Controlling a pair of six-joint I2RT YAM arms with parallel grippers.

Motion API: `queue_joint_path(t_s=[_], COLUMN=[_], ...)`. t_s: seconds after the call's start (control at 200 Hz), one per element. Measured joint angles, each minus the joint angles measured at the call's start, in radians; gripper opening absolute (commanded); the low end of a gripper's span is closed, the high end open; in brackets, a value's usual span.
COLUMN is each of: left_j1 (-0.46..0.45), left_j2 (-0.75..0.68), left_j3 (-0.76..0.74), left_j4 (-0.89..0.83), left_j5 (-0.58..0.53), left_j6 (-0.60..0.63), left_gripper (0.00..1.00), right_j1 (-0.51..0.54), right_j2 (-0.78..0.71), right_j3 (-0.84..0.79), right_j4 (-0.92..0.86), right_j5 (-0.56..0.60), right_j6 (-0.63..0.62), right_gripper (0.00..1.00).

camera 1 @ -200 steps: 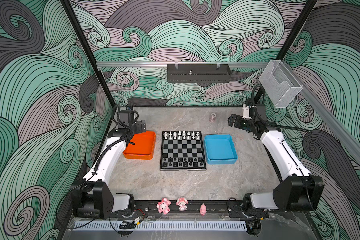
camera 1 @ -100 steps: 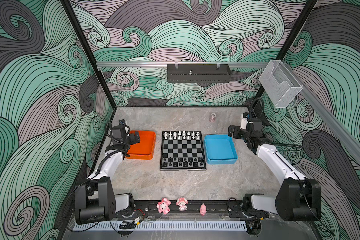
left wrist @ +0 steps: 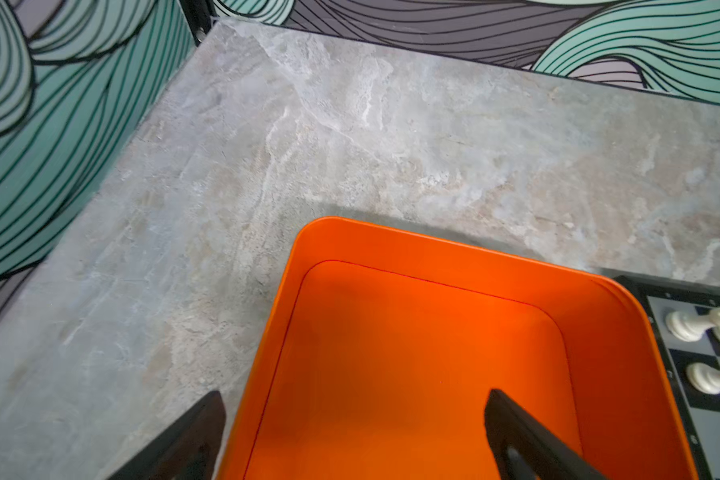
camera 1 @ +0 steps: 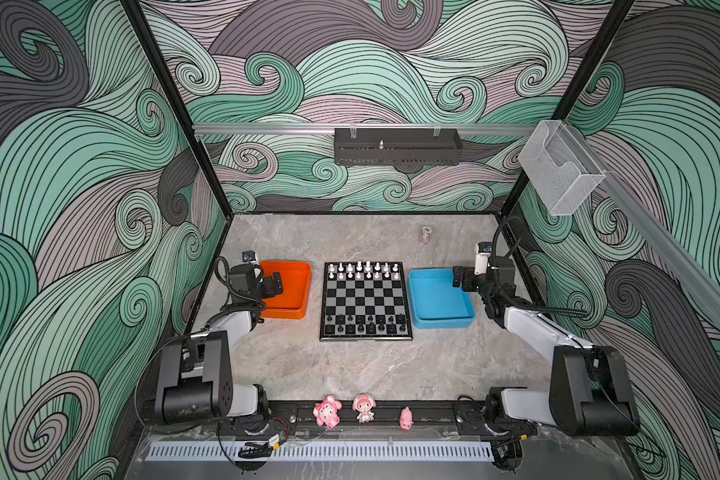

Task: Set up the chess pieces on the board

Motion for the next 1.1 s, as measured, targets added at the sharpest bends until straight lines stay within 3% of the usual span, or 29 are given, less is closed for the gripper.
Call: queue_joint_path(t_s=[0.16,0.405,0.715,1.101], left_j1=[-0.002,-0.002,-0.002,-0.010], left_j2=[0.006,0.013,0.083,0.099], left_j3=[-0.005,-0.147,-0.137,-0.104], left_j4=[0.053,0.278,0.379,0.363], left_j5=[0.045,0.027,0.027,0.050], left_j6=[0.014,-0.025,-0.027,-0.012], left_gripper=[0.99,0.99,0.99,0.99], right_j1=[0.000,0.000,0.000,-0.001], right_j2=[0.076,0.098,0.114,0.156], right_j3=[-0.090,-0.101,-0.102,-0.108], right_j4=[0.170,0.321,0.369,0.410], right_j5=[-0.016,-0.021,-0.021,-0.022], right_j6=[-0.011,-0.017,-0.017,-0.017], right_gripper=[0.99,0.99,0.99,0.99])
